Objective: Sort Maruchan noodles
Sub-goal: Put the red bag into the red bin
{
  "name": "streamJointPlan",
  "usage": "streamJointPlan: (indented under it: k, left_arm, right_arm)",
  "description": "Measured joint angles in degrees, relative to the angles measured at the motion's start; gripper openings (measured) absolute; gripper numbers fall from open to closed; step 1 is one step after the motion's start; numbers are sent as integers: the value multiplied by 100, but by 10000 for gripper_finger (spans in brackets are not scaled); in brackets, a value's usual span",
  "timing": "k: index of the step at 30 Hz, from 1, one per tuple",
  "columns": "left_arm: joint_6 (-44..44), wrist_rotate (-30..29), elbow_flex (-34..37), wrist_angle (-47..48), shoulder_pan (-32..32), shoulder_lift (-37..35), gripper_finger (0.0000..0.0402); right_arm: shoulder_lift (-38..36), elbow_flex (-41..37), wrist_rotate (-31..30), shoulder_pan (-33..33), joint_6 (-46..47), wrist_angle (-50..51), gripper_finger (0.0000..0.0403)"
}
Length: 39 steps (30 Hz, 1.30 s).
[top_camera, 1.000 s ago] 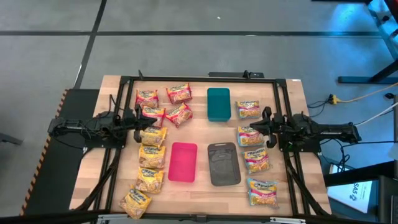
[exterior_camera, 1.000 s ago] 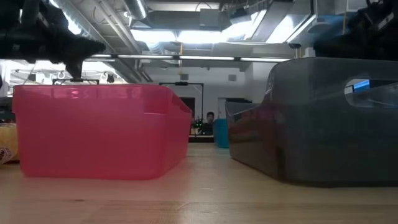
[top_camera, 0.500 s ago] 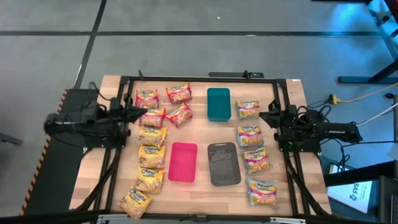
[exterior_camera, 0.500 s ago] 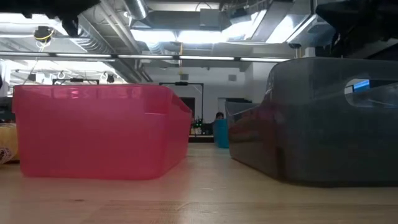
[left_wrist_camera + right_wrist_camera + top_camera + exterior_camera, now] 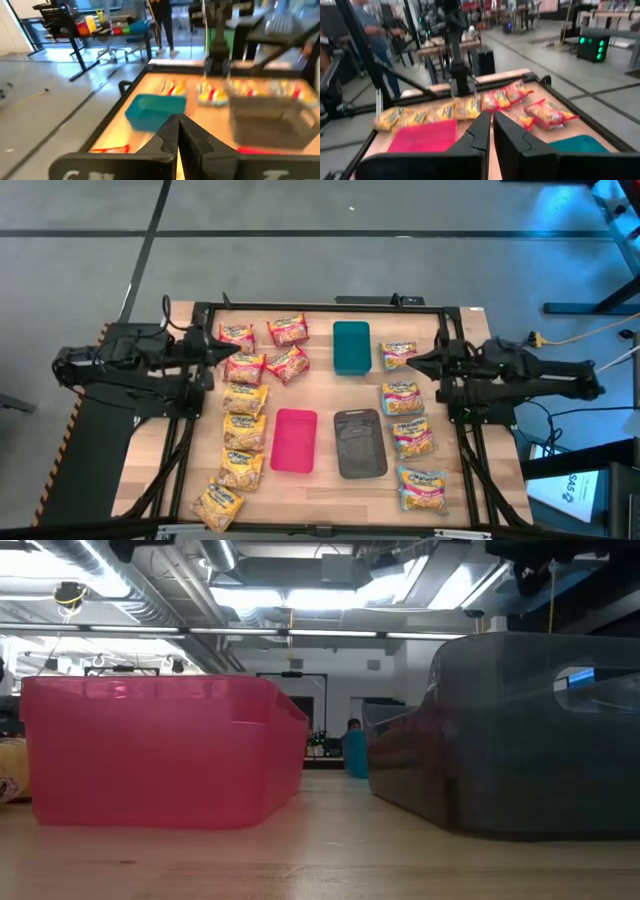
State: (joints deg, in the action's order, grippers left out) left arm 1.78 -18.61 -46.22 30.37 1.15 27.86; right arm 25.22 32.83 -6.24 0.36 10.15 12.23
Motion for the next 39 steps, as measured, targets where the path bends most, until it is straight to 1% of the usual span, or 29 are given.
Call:
streamJointPlan:
  k: [3, 6, 8, 12, 15, 18, 22, 24, 26, 30, 34, 36, 39]
  left_arm:
    - [186, -48, -59, 29, 0, -13, 0]
    - [-147, -179, -57, 78, -2, -13, 0]
    - [-248, -98, -57, 88, -2, -20, 2]
    - [-254, -20, -57, 183, 0, 1, 24]
    - [-260, -22, -57, 299, 0, 52, 47]
    - [-269, -66, -57, 397, 0, 69, 70]
    - [-374, -422, -57, 583, -6, 72, 95]
    - [-650, -526, -57, 856, -54, 70, 103]
    - [-996, -516, -57, 1364, -141, 76, 107]
    - [-1216, -289, -54, 2031, -349, 330, 109]
    - [-1023, 45, -99, 2094, -574, 740, 109]
    - [-902, 205, -254, 2281, -718, 1041, 109]
    - [-863, 336, -496, 2966, -966, 1549, 109]
  right_arm:
    - [221, 109, 92, 2, -74, 55, 23]
    - [289, 121, 70, 0, 9, 76, 23]
    - [286, 121, -23, 2, 117, 78, 24]
    - [281, 121, -119, 0, 338, 79, 24]
    - [281, 121, -176, 0, 361, 80, 33]
    - [282, 121, -190, 0, 462, 103, 56]
    - [387, 125, -375, 0, 491, 132, 99]
    - [414, 125, -386, -2, 497, 175, 122]
    - [462, 127, -451, -2, 538, 280, 143]
    - [484, 128, -531, -2, 907, 772, 178]
    - [590, 128, -533, 0, 1058, 822, 204]
    - [585, 128, -533, -2, 1062, 825, 214]
    - [582, 128, -535, -2, 1063, 838, 223]
